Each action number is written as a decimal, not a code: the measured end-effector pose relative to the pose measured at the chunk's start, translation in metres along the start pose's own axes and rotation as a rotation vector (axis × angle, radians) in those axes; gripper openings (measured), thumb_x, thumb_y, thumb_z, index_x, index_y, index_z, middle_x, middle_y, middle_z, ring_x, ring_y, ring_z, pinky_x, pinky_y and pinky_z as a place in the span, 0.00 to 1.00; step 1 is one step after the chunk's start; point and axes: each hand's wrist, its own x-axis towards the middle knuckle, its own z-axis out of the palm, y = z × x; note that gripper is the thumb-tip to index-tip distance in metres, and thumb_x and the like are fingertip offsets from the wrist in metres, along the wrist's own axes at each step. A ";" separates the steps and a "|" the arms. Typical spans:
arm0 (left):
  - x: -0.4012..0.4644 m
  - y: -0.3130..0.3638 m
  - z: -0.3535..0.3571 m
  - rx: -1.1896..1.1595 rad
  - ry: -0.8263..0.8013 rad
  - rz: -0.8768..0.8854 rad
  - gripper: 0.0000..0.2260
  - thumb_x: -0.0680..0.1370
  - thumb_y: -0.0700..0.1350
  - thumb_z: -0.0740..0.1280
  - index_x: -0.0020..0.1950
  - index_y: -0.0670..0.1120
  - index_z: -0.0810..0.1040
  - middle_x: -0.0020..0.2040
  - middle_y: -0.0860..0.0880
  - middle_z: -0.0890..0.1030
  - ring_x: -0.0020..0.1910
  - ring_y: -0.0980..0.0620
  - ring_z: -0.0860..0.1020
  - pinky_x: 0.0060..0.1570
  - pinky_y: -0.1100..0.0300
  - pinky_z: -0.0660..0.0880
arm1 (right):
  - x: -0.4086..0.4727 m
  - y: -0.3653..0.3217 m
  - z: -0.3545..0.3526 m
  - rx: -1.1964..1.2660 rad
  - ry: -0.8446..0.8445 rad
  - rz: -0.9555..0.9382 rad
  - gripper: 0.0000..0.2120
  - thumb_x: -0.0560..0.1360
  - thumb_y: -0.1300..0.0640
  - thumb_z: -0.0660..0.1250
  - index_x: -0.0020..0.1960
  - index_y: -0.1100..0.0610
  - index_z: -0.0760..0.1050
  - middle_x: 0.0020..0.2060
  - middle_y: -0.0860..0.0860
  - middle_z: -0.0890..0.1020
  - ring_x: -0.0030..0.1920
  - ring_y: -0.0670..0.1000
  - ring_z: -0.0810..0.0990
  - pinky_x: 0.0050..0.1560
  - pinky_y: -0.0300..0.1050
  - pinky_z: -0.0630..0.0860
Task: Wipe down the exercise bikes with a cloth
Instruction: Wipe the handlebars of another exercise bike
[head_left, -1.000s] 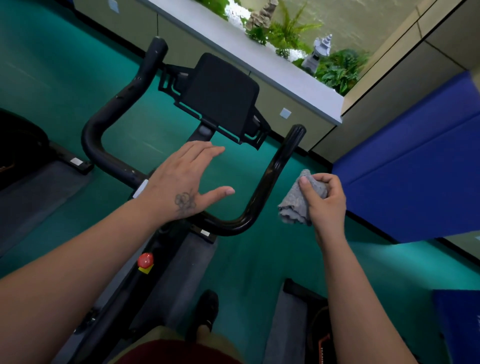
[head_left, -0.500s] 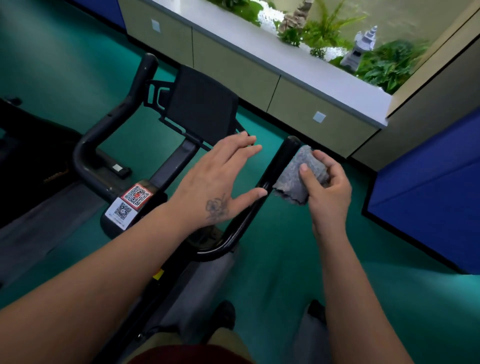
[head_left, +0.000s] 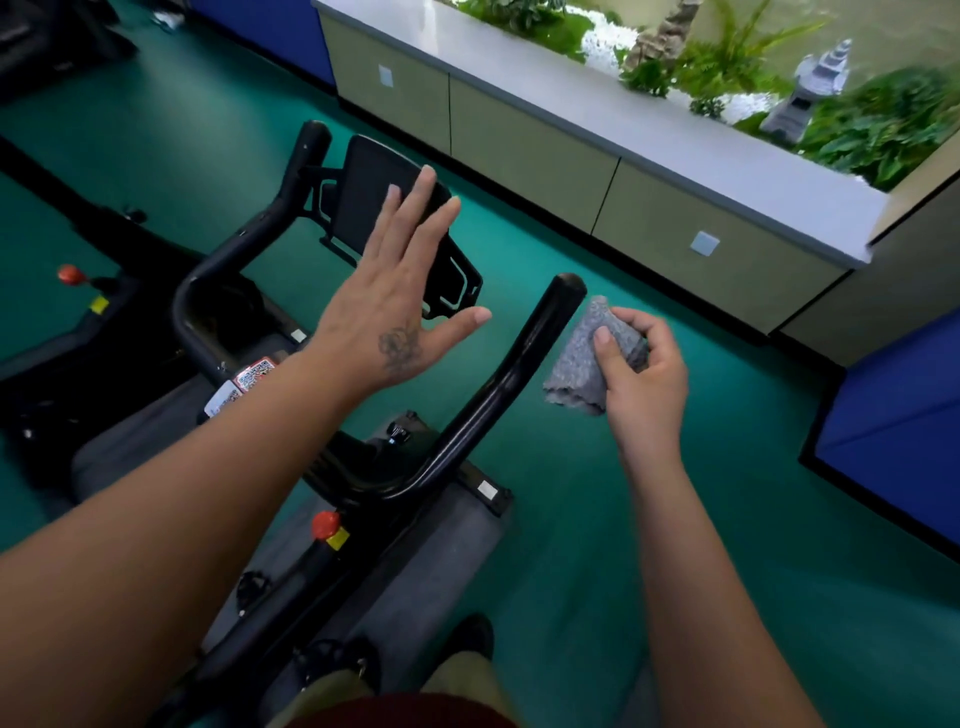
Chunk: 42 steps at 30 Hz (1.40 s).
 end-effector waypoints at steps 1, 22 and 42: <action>-0.001 0.004 0.001 -0.012 -0.008 -0.019 0.45 0.80 0.66 0.68 0.88 0.49 0.50 0.88 0.53 0.40 0.87 0.46 0.41 0.82 0.48 0.54 | 0.000 0.000 -0.001 -0.006 -0.011 -0.012 0.07 0.79 0.56 0.73 0.56 0.47 0.80 0.55 0.47 0.85 0.56 0.50 0.84 0.62 0.57 0.80; -0.020 0.008 0.017 -0.073 -0.107 -0.009 0.52 0.79 0.67 0.70 0.88 0.45 0.42 0.87 0.52 0.33 0.86 0.49 0.35 0.82 0.38 0.62 | 0.005 -0.005 0.013 0.025 0.017 -0.022 0.07 0.79 0.57 0.74 0.57 0.52 0.83 0.49 0.45 0.86 0.48 0.45 0.85 0.56 0.54 0.83; -0.019 0.005 0.021 -0.021 -0.081 -0.009 0.50 0.80 0.67 0.69 0.88 0.46 0.44 0.87 0.50 0.35 0.87 0.48 0.37 0.82 0.48 0.56 | -0.009 0.008 0.025 0.042 0.033 -0.045 0.06 0.76 0.51 0.74 0.52 0.44 0.81 0.51 0.46 0.86 0.53 0.49 0.85 0.57 0.60 0.81</action>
